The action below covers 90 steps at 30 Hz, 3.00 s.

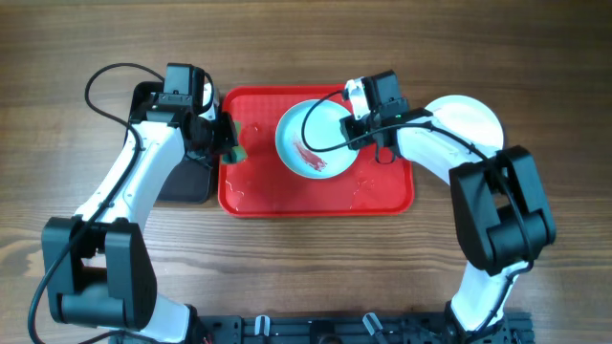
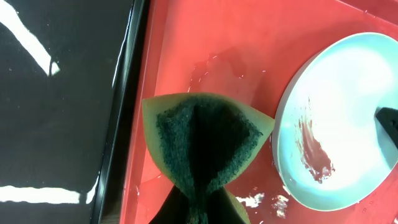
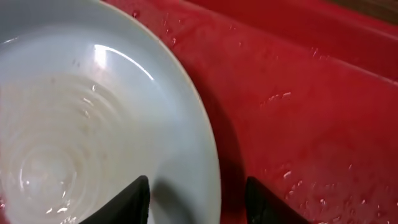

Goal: Clean dirty plates on tray and stack at the side
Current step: 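Grasp the rim of the last sauced plate on the red tray with right gripper, then bring the sponge in the left gripper onto the held plate, then scrub the plate with the left-held sponge while right gripper holds its rim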

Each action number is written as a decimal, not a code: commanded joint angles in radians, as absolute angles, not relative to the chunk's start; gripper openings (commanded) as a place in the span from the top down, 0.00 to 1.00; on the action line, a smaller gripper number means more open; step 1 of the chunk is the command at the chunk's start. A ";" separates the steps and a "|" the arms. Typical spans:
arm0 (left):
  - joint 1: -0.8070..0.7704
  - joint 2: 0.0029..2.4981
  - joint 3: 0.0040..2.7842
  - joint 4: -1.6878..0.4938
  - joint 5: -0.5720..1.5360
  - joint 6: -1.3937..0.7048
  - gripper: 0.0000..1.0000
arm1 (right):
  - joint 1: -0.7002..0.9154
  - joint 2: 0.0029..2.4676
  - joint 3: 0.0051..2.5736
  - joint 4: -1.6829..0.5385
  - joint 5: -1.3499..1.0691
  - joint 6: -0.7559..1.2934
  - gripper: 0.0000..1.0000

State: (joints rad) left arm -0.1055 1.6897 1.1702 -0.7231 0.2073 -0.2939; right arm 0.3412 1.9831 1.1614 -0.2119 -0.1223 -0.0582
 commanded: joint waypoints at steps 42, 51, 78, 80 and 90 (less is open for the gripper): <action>-0.345 1.758 1.190 -0.624 0.213 -0.239 0.96 | 0.373 2.024 1.158 -0.511 -0.394 0.520 0.96; -0.359 1.889 1.190 -0.620 0.169 -0.404 0.96 | 0.373 2.024 1.152 -0.496 -0.393 0.503 0.96; -0.486 1.953 1.190 -0.578 -0.371 -0.502 0.96 | 0.373 2.024 1.152 -0.490 -0.394 0.501 0.96; -0.486 1.953 1.190 -0.573 -0.426 -0.502 0.96 | 0.373 2.024 1.152 -0.490 -0.394 0.501 0.96; -0.487 1.980 1.190 -0.344 -0.290 -0.322 0.96 | 0.373 2.024 1.151 -0.515 -0.393 0.498 0.96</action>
